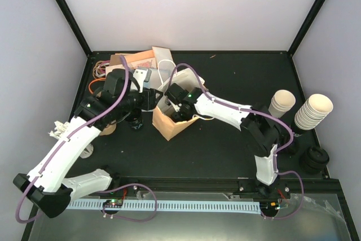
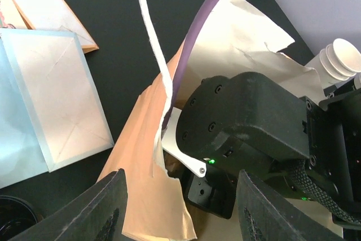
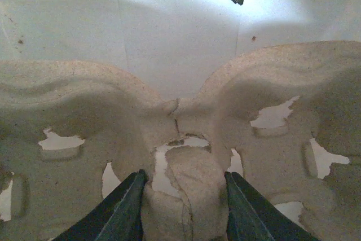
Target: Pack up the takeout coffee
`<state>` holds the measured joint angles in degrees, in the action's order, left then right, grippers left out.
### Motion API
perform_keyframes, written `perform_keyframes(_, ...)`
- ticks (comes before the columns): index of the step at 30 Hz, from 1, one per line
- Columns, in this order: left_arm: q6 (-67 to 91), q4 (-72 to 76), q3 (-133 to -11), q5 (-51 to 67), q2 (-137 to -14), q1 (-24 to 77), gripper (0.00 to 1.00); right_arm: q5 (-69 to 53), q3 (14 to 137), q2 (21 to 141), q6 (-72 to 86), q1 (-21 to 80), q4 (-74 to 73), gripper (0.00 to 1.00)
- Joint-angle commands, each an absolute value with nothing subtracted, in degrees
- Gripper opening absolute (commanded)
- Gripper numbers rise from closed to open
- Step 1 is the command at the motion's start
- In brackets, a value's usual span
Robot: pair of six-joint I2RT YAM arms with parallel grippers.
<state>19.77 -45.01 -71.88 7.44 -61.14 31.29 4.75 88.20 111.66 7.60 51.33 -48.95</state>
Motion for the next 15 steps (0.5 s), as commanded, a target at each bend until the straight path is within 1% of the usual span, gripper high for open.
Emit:
perform_keyframes(1,20.3,-44.6,-73.8,10.8,-62.2,29.3,0.55,3.4,86.6,114.4,7.1,51.4,-48.3,0.4)
perform_keyframes(15,19.3,-43.1,-73.5,17.6,-64.7,23.6,0.55,2.8,82.8,117.1,7.1,51.4,-41.8,0.4)
